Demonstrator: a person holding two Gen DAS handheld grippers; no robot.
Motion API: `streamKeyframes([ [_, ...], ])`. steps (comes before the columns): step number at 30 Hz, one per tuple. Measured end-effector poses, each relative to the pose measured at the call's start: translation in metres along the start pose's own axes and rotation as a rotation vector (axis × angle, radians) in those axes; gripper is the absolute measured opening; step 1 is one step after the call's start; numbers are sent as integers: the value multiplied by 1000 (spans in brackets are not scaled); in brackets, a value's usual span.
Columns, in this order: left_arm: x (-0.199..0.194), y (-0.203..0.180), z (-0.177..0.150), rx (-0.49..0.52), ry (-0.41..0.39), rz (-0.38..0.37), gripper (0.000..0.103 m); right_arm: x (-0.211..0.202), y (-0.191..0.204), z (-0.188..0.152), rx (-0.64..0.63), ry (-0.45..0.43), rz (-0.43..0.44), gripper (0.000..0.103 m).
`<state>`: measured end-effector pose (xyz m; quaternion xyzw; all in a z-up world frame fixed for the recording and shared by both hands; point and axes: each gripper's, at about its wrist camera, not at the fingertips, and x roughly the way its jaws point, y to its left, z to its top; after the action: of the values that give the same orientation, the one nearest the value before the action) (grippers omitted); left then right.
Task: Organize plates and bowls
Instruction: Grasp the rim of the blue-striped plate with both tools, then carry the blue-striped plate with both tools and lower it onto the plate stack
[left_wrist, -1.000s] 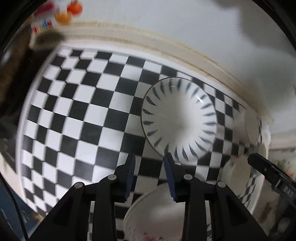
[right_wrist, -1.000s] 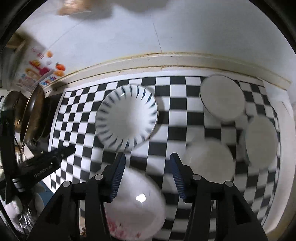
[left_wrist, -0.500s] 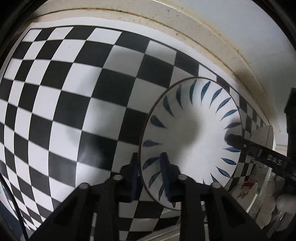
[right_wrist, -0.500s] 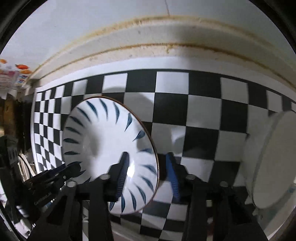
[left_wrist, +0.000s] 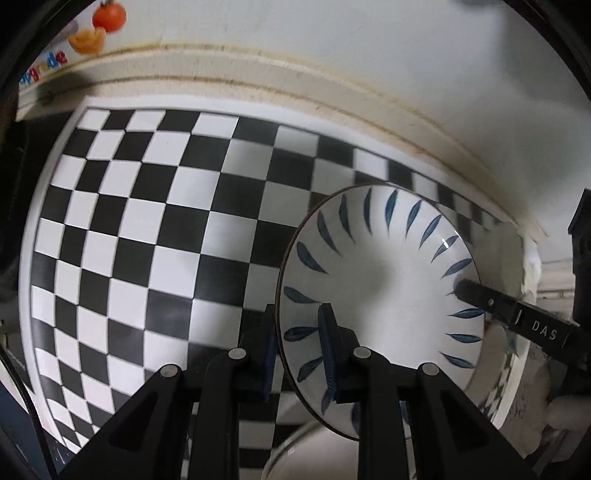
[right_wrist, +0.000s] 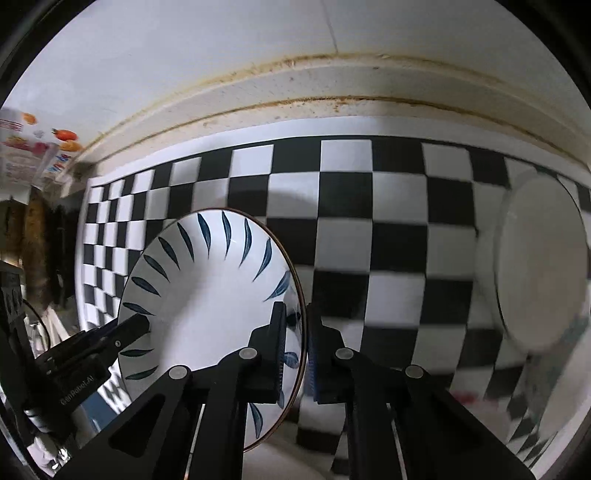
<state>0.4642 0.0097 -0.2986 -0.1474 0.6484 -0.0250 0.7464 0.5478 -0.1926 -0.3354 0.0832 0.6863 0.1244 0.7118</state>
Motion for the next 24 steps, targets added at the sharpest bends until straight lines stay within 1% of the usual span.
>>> streamKeyframes([
  [2,-18,-4,-11,31,-23,-8,19,-17,2,-17,22,-36,8,12],
  [6,-49,-5,-32,84,-44,-33,19,-48,7,-52,52,-90,29,12],
  [10,-66,-7,-53,139,-47,-40,19,-71,11,-95,84,-132,39,12],
  [12,-67,-9,-67,169,-39,-39,19,-79,8,-116,99,-148,43,12],
  [16,-54,-13,-89,198,0,-38,19,-86,2,-165,128,-164,44,12],
  [20,-36,-12,-112,219,57,-34,19,-76,-5,-206,170,-156,49,12],
  [24,-20,-16,-127,255,92,-6,19,-55,-14,-234,217,-132,53,12],
])
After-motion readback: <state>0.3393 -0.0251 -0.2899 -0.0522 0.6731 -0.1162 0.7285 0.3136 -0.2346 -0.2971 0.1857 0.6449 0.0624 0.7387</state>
